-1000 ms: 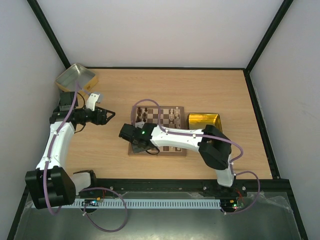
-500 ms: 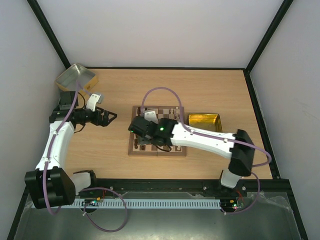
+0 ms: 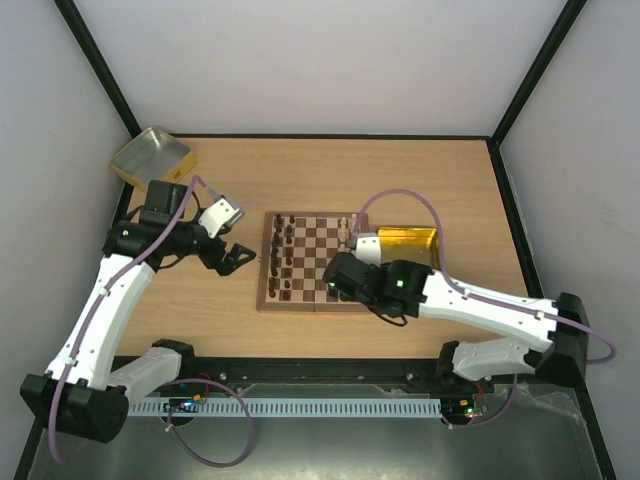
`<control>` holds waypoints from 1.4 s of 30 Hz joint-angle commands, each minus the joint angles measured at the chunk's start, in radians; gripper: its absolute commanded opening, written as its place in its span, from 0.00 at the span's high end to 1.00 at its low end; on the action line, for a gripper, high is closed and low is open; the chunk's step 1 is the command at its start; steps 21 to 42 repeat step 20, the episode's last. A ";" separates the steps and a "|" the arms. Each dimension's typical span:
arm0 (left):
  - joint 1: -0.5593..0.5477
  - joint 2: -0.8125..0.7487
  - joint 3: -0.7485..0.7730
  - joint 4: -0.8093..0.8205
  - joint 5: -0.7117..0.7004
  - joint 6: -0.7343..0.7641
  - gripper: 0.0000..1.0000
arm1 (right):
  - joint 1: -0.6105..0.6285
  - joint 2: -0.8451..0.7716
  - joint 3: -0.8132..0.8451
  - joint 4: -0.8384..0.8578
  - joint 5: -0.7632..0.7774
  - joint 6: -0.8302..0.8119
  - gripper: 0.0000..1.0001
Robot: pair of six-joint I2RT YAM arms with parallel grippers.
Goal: Set up the chess pieces on the board
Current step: Reset both arms
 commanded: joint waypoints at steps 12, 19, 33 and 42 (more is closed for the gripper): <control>-0.129 -0.104 -0.009 -0.017 0.007 -0.099 0.01 | -0.005 -0.366 -0.202 -0.022 0.003 0.052 0.02; -0.129 -0.109 -0.010 -0.015 0.005 -0.101 0.01 | -0.005 -0.415 -0.237 0.006 -0.038 0.009 0.02; -0.129 -0.112 -0.012 -0.014 0.004 -0.101 0.01 | -0.004 -0.423 -0.239 0.011 -0.042 0.005 0.02; -0.129 -0.112 -0.012 -0.014 0.004 -0.101 0.01 | -0.004 -0.423 -0.239 0.011 -0.042 0.005 0.02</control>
